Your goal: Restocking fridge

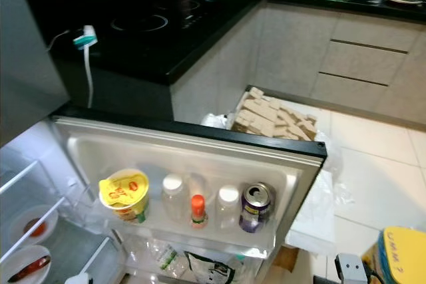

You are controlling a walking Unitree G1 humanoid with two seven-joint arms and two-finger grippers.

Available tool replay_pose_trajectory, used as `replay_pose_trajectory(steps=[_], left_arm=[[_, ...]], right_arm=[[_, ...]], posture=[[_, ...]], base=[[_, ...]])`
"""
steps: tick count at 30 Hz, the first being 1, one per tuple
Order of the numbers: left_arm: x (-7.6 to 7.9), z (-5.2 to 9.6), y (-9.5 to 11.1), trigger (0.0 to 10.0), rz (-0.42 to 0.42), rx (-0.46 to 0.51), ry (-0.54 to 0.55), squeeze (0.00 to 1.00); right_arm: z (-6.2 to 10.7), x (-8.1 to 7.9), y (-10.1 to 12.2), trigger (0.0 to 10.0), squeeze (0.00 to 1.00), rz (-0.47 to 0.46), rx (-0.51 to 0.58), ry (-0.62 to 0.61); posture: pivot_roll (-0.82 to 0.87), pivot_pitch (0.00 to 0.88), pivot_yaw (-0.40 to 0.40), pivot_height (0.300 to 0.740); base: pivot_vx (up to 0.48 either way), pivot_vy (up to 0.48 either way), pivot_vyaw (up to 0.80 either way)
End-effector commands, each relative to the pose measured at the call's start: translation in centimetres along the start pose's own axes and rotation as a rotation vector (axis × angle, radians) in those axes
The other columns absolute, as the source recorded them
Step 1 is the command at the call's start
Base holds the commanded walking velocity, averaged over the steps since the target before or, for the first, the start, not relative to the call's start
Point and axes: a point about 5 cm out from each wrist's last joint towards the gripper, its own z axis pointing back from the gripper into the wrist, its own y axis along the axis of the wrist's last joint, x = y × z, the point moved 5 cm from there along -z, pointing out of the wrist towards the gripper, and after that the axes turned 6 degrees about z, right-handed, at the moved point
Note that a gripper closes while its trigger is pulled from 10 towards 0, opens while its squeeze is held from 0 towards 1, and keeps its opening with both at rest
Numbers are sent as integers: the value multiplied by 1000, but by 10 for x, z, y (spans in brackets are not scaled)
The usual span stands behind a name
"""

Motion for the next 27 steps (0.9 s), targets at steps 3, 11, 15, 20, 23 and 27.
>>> replay_pose_trajectory(steps=[3,11,15,20,23,27], left_arm=[[6,-1,-10,10000,-9,-41,-8,0],[15,-2,-15,10000,-15,-77,-73,0],[9,-1,-18,10000,-5,-87,-18,0],[8,-1,-20,10000,-20,-98,3,0],[8,-1,-20,10000,-27,-101,7,0],[8,-2,-19,10000,-26,-99,7,0]], right_arm=[[0,0,-3,10000,0,-26,-2,-14],[-1,-1,1,10000,0,-29,14,-8],[-1,-2,0,10000,0,-29,12,-9],[-1,-1,1,10000,0,-27,17,-17],[0,6,9,10000,0,-25,49,-43],[1,19,35,10000,0,-73,142,-80]], posture=[[-9,0,-45,740],[-7,0,-46,740],[-7,0,-45,740],[-7,0,-44,740],[-7,0,-44,740],[-7,0,-44,740]], base=[[0,0,0],[0,-240,0],[0,-360,0],[0,0,0],[0,0,0],[0,0,0]])
